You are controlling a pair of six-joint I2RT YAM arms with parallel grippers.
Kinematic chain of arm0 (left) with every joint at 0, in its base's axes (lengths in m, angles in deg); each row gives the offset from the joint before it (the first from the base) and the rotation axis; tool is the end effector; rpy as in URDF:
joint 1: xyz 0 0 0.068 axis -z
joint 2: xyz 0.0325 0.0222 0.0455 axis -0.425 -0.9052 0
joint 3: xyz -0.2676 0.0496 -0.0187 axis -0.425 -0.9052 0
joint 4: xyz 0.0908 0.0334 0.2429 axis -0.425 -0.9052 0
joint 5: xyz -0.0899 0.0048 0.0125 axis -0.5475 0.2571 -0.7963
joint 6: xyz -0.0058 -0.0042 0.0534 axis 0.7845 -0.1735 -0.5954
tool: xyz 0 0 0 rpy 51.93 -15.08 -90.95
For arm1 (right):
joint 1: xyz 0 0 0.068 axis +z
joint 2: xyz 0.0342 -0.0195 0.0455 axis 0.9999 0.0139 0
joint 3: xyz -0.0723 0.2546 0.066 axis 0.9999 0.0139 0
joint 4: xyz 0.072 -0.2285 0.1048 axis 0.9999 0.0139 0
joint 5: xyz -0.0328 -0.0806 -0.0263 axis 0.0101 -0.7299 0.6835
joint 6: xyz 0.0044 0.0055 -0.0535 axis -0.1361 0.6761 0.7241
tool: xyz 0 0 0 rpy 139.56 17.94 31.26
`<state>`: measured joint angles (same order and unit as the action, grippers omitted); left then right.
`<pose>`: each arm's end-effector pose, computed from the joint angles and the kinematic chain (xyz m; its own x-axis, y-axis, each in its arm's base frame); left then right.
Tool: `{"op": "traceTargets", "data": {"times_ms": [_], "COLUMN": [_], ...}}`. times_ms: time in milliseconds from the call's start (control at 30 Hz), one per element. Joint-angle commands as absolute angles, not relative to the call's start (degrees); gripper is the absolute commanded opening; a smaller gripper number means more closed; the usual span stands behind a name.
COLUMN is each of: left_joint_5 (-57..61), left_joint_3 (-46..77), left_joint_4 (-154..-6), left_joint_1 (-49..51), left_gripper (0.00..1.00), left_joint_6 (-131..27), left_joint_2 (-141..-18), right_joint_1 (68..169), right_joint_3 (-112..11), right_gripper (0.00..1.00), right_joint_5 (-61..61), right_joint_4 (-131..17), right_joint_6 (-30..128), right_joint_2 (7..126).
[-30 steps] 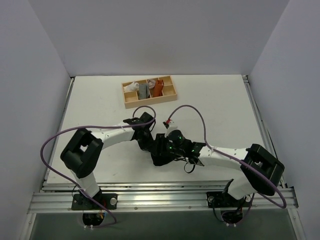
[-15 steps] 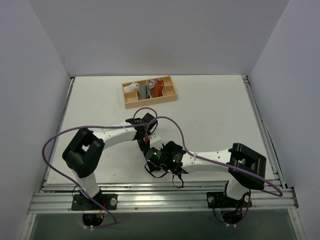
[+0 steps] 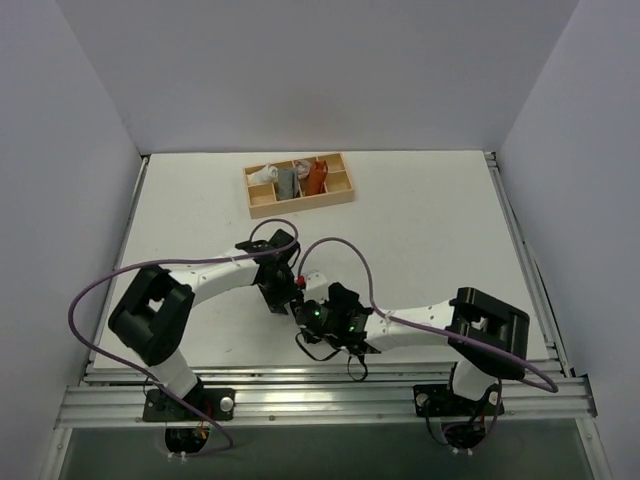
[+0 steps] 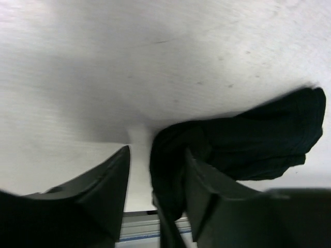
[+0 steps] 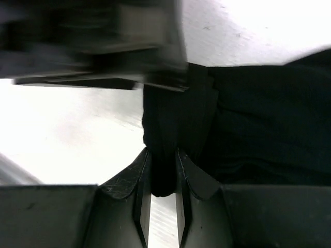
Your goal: Roll the underwear
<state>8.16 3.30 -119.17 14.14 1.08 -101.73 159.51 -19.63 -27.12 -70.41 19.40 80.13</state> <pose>0.2425 -0.1999 0.1665 -0.8988 -0.4306 -0.0821 -0.3995 0.8817 -0.2509 0.1230 0.3078 0.1638 -0.6342 -0.1168 -0.7643 -0.5194 0.7966 0.3093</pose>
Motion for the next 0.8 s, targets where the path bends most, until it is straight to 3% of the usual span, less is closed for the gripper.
{"op": "traceTargets", "data": {"times_ms": [0,233,767], "left_joint_5": [9.63,11.4,10.16], "left_joint_3": [-0.11,-6.6,-11.27], "left_joint_4": [-121.55,-115.24,-101.97], "left_joint_1": [11.94,11.24,11.41], "left_gripper": [0.55,0.6,0.62], "left_joint_6": [-0.36,-3.18,-2.3], "left_joint_2": [-93.83,-85.11,-83.08], "right_joint_1": [153.74,144.06,137.98], "right_joint_3": [-7.15,1.68,12.95], "right_gripper": [0.0,0.0,0.0], "right_joint_5": [-11.03,5.96,14.34], "right_joint_4": [-81.88,-101.5,-145.02], "right_joint_6": [12.71,6.2,-8.84], "right_joint_2": [77.21,79.56,100.92]}}
